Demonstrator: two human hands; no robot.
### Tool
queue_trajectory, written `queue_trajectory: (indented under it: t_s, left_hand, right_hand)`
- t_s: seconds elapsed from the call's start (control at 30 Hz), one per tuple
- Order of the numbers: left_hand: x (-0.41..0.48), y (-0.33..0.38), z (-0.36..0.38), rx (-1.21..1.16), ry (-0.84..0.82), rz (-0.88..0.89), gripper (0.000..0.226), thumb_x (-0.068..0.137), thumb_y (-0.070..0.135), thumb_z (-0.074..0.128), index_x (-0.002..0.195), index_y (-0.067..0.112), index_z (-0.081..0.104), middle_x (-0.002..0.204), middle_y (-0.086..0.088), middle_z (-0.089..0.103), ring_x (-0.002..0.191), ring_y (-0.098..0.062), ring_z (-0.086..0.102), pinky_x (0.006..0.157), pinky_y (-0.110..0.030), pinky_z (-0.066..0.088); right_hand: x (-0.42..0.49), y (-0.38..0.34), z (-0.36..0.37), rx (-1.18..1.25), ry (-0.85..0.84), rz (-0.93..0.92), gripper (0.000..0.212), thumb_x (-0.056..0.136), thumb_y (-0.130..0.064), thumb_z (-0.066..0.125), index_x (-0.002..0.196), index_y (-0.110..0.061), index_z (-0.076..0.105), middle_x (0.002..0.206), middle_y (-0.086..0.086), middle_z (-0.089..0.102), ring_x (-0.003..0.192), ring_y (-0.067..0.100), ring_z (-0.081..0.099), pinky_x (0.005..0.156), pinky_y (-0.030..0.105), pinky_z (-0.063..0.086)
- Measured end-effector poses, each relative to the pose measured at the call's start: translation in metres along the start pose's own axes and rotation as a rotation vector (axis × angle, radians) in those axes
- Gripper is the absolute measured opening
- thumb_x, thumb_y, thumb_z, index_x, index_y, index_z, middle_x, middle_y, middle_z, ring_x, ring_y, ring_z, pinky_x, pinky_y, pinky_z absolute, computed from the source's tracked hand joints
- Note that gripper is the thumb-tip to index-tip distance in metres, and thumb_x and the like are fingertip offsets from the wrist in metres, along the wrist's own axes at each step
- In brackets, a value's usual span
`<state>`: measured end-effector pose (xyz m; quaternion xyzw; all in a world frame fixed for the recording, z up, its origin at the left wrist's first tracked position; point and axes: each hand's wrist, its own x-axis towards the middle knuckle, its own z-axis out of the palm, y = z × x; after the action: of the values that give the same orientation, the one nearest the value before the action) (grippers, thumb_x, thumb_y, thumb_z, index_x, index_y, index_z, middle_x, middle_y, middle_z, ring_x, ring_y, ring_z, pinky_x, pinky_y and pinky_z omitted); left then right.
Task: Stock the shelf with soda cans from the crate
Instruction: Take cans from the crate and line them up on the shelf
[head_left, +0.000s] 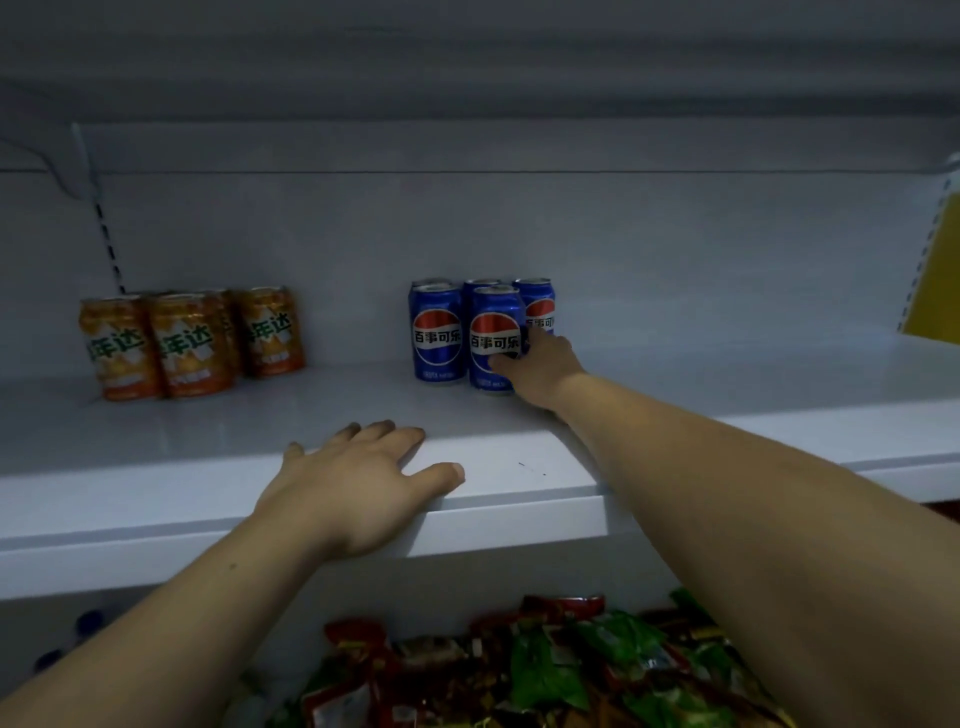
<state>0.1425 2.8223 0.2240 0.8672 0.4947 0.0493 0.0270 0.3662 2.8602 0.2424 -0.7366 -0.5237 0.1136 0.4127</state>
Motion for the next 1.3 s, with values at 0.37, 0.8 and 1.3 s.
queue_trajectory:
  t_s: [0.37, 0.8, 1.3]
  left_hand:
    - [-0.002, 0.001, -0.001, 0.0, 0.016, 0.002, 0.072, 0.083, 0.076, 0.017, 0.147, 0.042, 0.018, 0.159, 0.01, 0.014, 0.144, -0.017, 0.016, 0.114, -0.055, 0.014]
    - [-0.002, 0.0, -0.002, -0.031, 0.024, 0.012, 0.071, 0.083, 0.075, 0.021, 0.146, 0.041, 0.023, 0.157, 0.009, 0.021, 0.142, -0.017, 0.02, 0.113, -0.057, 0.015]
    - [-0.127, 0.152, -0.009, -0.444, -0.198, 0.43, 0.062, 0.085, 0.054, 0.058, 0.139, 0.026, 0.044, 0.147, 0.002, 0.041, 0.132, -0.019, 0.04, 0.106, -0.033, 0.033]
  right_hand:
    - [0.009, -0.001, 0.007, -0.203, 0.006, 0.076, 0.059, 0.087, -0.039, 0.066, 0.132, -0.008, 0.045, 0.126, 0.011, 0.06, 0.111, 0.027, 0.058, 0.081, 0.03, 0.044]
    - [-0.011, -0.011, -0.005, 0.072, -0.129, 0.15, 0.048, 0.084, -0.036, 0.07, 0.124, -0.015, 0.053, 0.111, 0.0, 0.057, 0.092, 0.015, 0.052, 0.083, 0.028, 0.04]
    - [-0.273, 0.043, -0.212, -0.422, -0.011, 0.352, 0.07, 0.09, -0.048, 0.061, 0.144, -0.01, 0.039, 0.148, 0.011, 0.041, 0.127, 0.028, 0.047, 0.099, 0.033, 0.039]
